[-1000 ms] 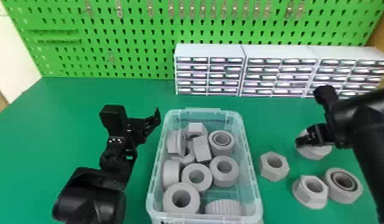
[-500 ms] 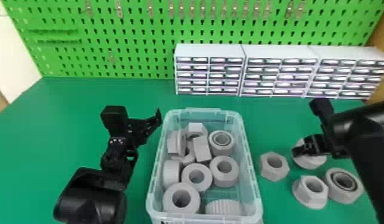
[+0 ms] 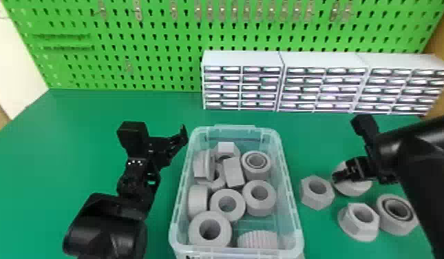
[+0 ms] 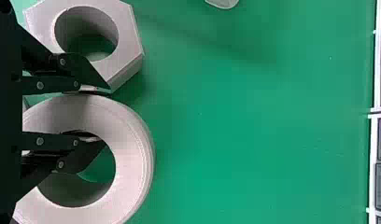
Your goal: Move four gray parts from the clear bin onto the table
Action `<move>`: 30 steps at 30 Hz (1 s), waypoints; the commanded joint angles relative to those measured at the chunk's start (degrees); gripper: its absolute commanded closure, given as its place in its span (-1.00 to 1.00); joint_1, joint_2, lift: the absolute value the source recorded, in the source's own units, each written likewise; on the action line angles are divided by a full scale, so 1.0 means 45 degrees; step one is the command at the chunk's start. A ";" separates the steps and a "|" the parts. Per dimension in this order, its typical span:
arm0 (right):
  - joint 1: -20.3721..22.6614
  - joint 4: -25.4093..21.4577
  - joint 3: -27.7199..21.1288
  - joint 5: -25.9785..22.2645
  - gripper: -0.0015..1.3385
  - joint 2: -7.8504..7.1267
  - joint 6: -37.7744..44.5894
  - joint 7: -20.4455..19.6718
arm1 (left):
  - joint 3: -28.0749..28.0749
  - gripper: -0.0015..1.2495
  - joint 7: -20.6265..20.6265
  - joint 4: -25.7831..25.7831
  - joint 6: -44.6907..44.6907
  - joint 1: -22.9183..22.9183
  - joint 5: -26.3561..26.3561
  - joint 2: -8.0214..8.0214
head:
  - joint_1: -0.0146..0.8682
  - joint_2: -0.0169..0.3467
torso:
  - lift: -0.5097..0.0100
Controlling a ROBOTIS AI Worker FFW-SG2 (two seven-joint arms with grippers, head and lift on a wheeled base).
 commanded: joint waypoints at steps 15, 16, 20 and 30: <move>0.0098 0.0311 -0.0064 0.0175 0.42 0.0009 -0.0096 -0.0017 | -0.0016 -0.81 0.0000 -0.0001 0.0000 0.0000 0.0015 0.0001 | 0.60 -0.51 | 0.76; 0.0098 0.0330 -0.0064 0.0195 0.42 0.0009 -0.0115 -0.0017 | -0.0016 -0.81 0.0000 -0.0001 0.0000 0.0000 0.0015 0.0001 | 0.60 -0.51 | 0.76; 0.0117 0.0330 -0.0103 0.0331 0.42 0.0009 -0.0154 -0.0017 | -0.0016 -0.81 0.0000 -0.0001 0.0000 0.0000 0.0015 0.0001 | 0.60 -0.51 | 0.76; 0.0195 0.0330 -0.0181 0.0370 0.42 -0.0030 -0.0154 -0.0017 | -0.0016 -0.81 0.0000 -0.0001 0.0000 0.0000 0.0054 0.0001 | 0.60 -0.51 | 0.76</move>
